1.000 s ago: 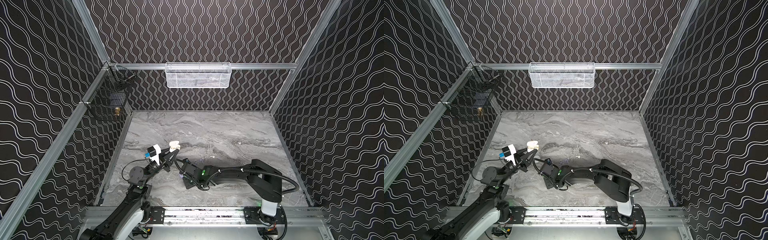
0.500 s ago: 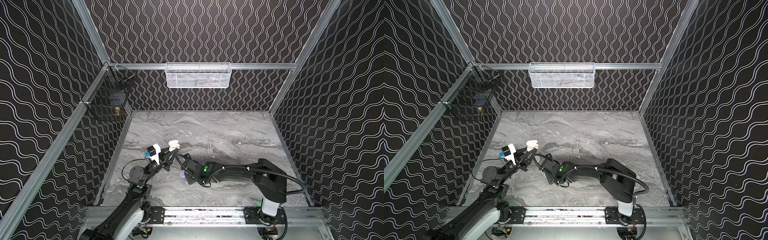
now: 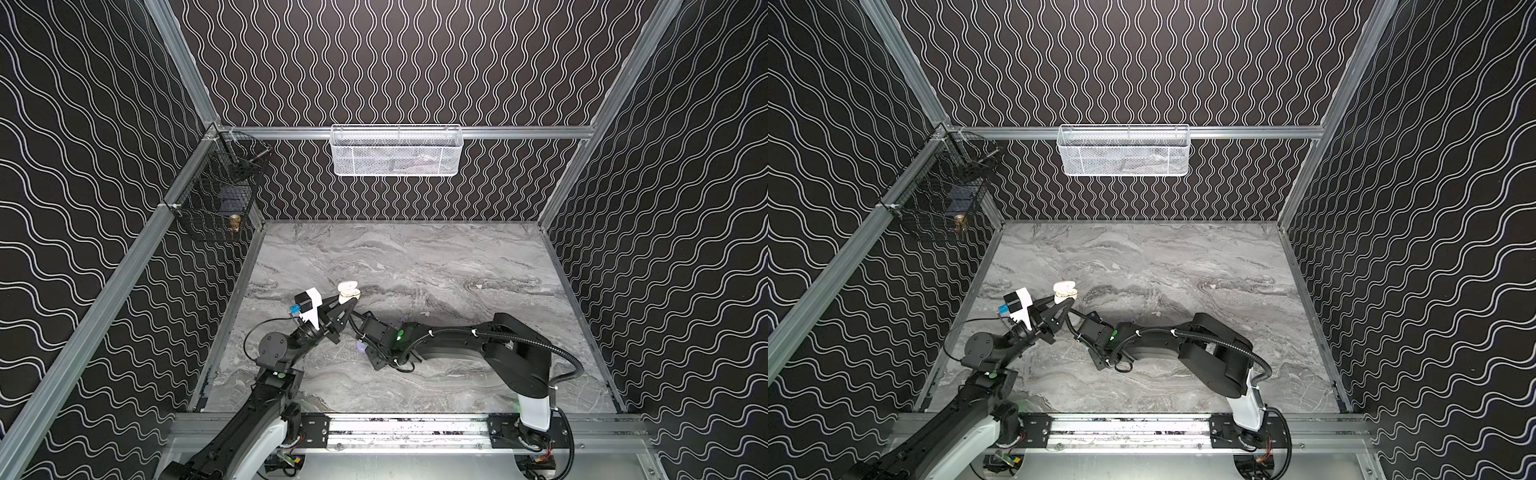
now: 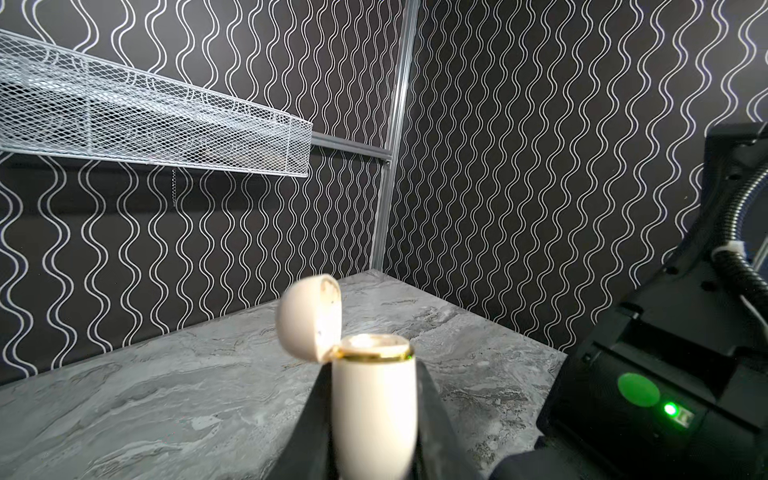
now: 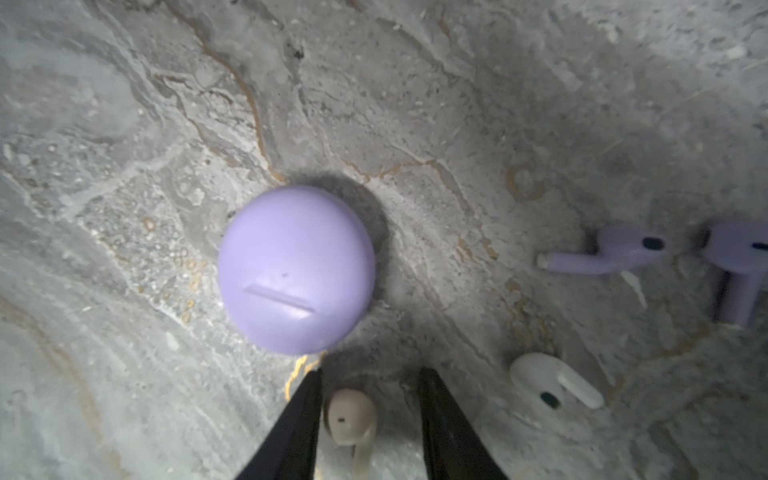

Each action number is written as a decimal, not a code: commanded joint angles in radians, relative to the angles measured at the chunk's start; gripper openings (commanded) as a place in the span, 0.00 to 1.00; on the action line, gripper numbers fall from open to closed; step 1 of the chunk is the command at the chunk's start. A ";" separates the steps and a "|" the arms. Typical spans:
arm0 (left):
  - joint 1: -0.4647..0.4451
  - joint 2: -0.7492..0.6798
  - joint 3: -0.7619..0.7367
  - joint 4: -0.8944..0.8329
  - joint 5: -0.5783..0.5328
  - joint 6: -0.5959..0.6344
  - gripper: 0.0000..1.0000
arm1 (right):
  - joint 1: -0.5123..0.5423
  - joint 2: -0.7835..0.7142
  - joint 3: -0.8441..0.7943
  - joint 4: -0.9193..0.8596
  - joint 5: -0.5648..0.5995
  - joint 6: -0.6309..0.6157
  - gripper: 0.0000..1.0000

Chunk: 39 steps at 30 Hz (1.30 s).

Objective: Insert the wireless bluetooth earbuds into the charging case
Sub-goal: 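Close the right gripper on the cream earbud beside the lilac case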

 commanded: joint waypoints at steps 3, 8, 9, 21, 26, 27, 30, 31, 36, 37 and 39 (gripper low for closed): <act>-0.001 -0.009 0.005 0.006 0.030 0.005 0.00 | 0.004 0.023 0.011 -0.051 0.000 0.006 0.36; -0.001 -0.020 0.004 -0.004 0.026 0.003 0.00 | 0.019 0.012 0.010 -0.061 0.005 0.008 0.35; -0.001 -0.020 0.004 -0.004 0.026 0.004 0.00 | 0.022 0.012 0.008 -0.062 0.007 0.008 0.35; 0.000 -0.039 0.003 -0.023 0.016 0.005 0.00 | 0.031 0.012 -0.004 -0.067 0.007 0.033 0.35; -0.001 -0.043 0.004 -0.023 0.015 0.005 0.00 | 0.033 0.011 -0.004 -0.072 0.014 0.040 0.29; -0.001 -0.042 0.004 -0.023 0.016 0.005 0.00 | 0.033 0.010 -0.004 -0.073 0.015 0.041 0.28; -0.001 -0.040 0.003 -0.023 0.016 0.005 0.00 | 0.035 0.011 -0.003 -0.081 0.020 0.045 0.27; 0.000 -0.041 0.003 -0.023 0.015 0.004 0.00 | 0.037 0.010 -0.001 -0.083 0.021 0.045 0.27; -0.001 -0.040 0.003 -0.024 0.016 0.005 0.00 | 0.041 0.001 -0.005 -0.091 0.033 0.053 0.33; 0.000 -0.041 0.004 -0.025 0.014 0.004 0.00 | 0.042 -0.001 -0.007 -0.093 0.035 0.056 0.33; -0.002 -0.041 0.003 -0.023 0.014 0.004 0.00 | 0.041 -0.002 -0.010 -0.092 0.036 0.058 0.33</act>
